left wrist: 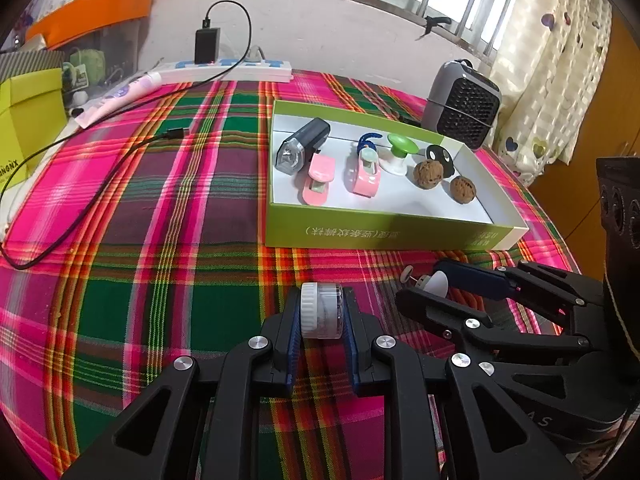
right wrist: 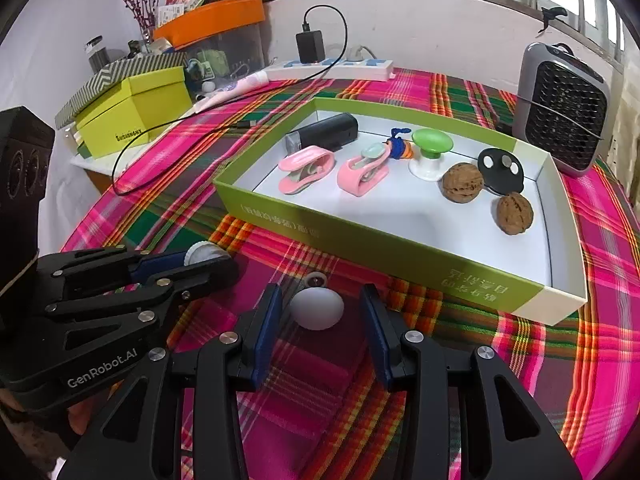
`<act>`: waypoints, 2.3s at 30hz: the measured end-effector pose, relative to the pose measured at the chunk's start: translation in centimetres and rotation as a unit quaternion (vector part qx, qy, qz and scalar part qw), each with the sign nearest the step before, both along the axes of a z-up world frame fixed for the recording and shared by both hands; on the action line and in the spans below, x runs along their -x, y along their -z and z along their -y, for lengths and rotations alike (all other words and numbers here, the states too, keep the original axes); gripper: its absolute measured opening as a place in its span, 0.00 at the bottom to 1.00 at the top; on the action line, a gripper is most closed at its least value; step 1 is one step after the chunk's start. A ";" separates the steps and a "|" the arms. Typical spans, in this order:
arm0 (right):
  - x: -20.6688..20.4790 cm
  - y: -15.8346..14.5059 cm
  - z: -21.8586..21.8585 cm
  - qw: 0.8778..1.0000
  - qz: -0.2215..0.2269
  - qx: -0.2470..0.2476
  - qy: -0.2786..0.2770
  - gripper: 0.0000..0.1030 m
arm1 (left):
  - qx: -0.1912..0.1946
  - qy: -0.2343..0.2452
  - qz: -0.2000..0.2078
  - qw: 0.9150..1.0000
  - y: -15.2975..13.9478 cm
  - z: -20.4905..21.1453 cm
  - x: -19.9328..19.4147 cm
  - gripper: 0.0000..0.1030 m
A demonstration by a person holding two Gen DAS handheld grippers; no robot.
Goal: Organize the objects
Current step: 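Close the left tool on the white jar while the right tool grasps the white ball, then carry the white jar into the box with the left tool while the right tool carries the ball in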
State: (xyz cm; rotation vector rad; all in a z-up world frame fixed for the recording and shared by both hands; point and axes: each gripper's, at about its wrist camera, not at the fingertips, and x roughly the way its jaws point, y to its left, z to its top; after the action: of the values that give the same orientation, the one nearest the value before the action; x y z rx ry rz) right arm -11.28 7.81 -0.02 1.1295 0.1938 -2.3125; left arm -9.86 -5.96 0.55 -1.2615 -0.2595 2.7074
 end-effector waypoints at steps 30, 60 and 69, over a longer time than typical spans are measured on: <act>-0.3 -0.1 0.8 0.999 -0.021 -0.028 -0.004 0.26 | 0.003 0.001 0.000 1.000 0.0 -0.1 0.0 0.17; -0.4 -1.3 -0.3 0.999 -0.030 0.001 0.009 0.26 | 0.012 0.006 -0.018 1.000 -1.6 -0.5 0.1 0.16; -0.1 -2.7 -1.3 0.999 -0.044 0.014 0.022 0.26 | 0.020 0.016 -0.034 0.999 -3.2 -1.2 0.7 0.16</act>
State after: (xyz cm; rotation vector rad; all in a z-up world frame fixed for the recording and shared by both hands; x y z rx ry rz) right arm -11.16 9.08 2.72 1.0297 0.1703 -2.3983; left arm -10.54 -4.79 3.79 -1.1691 -0.1781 2.7358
